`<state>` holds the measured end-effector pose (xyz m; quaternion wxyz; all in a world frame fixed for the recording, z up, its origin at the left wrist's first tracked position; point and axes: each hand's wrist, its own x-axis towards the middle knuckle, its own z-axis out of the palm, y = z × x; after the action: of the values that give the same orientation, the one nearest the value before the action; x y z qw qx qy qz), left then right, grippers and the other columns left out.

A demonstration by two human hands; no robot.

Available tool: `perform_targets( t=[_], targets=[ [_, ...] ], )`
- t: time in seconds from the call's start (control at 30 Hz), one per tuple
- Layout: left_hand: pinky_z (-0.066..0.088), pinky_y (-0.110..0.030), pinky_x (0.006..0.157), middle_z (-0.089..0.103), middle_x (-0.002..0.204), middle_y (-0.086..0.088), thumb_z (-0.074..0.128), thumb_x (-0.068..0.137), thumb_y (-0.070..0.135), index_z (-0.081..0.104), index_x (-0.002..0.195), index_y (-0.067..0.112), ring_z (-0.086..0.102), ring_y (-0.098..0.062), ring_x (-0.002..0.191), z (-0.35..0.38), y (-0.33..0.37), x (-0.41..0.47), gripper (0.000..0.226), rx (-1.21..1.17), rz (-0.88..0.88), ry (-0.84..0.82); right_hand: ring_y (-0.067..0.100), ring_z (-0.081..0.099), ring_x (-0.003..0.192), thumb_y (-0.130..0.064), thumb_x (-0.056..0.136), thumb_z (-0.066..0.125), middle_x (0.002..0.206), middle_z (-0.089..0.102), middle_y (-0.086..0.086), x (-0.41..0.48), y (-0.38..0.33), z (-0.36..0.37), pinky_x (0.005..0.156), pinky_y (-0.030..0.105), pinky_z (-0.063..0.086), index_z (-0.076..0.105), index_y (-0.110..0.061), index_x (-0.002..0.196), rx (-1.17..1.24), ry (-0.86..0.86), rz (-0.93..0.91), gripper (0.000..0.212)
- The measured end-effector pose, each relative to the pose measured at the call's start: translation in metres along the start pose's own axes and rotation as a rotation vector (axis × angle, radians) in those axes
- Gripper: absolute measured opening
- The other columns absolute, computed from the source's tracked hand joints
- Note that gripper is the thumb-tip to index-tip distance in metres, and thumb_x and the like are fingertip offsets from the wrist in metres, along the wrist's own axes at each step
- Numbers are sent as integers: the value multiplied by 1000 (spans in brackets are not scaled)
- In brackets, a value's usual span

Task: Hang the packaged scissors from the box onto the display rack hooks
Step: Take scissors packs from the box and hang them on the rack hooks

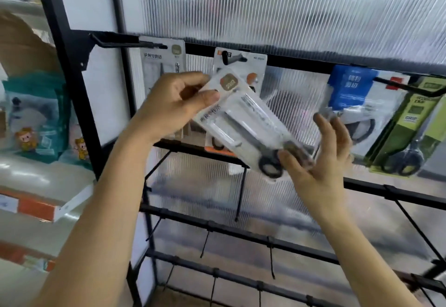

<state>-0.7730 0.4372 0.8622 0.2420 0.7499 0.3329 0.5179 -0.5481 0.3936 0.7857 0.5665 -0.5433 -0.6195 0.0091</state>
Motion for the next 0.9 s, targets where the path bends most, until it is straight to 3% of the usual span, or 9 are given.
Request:
perform_targets(
  t=[0.1,0.2,0.3,0.33,0.43,0.53,0.67,0.77,0.9],
  targets=[
    [35,4,77,59,91,20,67,81,19,65,104,20,53,14,82,6,8,13,23,244,70,18,14,38,124,-57,76,61,124,50,-10,4,-6,1,105,34,30,56,-27,120,-85,-175,-75,53],
    [33,7,76,55,86,29,71,77,23,64,99,30,53,14,82,19,15,18,24,317,109,-62,6,64,98,-54,71,55,102,68,-14,-4,-17,14,87,38,53,61,-34,102,277,-547,68,38],
    [43,-5,75,61,82,28,76,73,19,66,87,32,58,15,79,29,15,17,21,141,110,-17,40,63,87,-55,73,58,90,68,19,-8,-17,32,76,56,53,66,-27,91,444,-452,128,35],
    [46,-9,75,64,83,24,76,73,16,66,86,31,60,12,82,32,13,15,22,35,112,36,48,59,83,-53,74,59,89,65,26,-8,-18,35,73,55,53,66,-25,88,519,-407,162,32],
    [50,-28,93,64,113,12,75,74,25,56,110,36,60,-3,106,36,-4,0,42,-161,22,130,19,62,67,-36,73,60,72,70,1,-3,-22,41,62,28,50,70,-26,80,683,-313,241,15],
    [41,-37,105,44,141,9,71,71,39,30,130,48,49,-6,123,32,-23,-21,72,-138,-109,98,11,63,74,-29,74,58,76,71,-7,-1,-29,48,67,23,52,70,-25,82,772,-345,236,15],
    [50,-20,90,61,118,11,70,75,27,19,134,49,63,2,98,21,-40,-47,81,-234,-249,147,10,64,78,-27,78,58,78,70,-8,0,-42,70,74,29,53,70,-25,80,837,-335,230,13],
    [52,-32,91,68,110,8,67,73,31,25,142,30,65,-5,100,16,-53,-64,80,-274,-299,114,17,61,80,-29,78,58,82,68,-1,2,-54,89,77,37,51,70,-20,83,895,-349,261,15],
    [56,-38,83,71,99,-6,68,81,33,49,125,17,68,-19,92,-7,-66,-69,51,-205,-278,326,7,54,64,-30,83,54,65,59,-10,2,-71,110,65,24,45,66,-23,75,852,-485,252,16]
  ],
)
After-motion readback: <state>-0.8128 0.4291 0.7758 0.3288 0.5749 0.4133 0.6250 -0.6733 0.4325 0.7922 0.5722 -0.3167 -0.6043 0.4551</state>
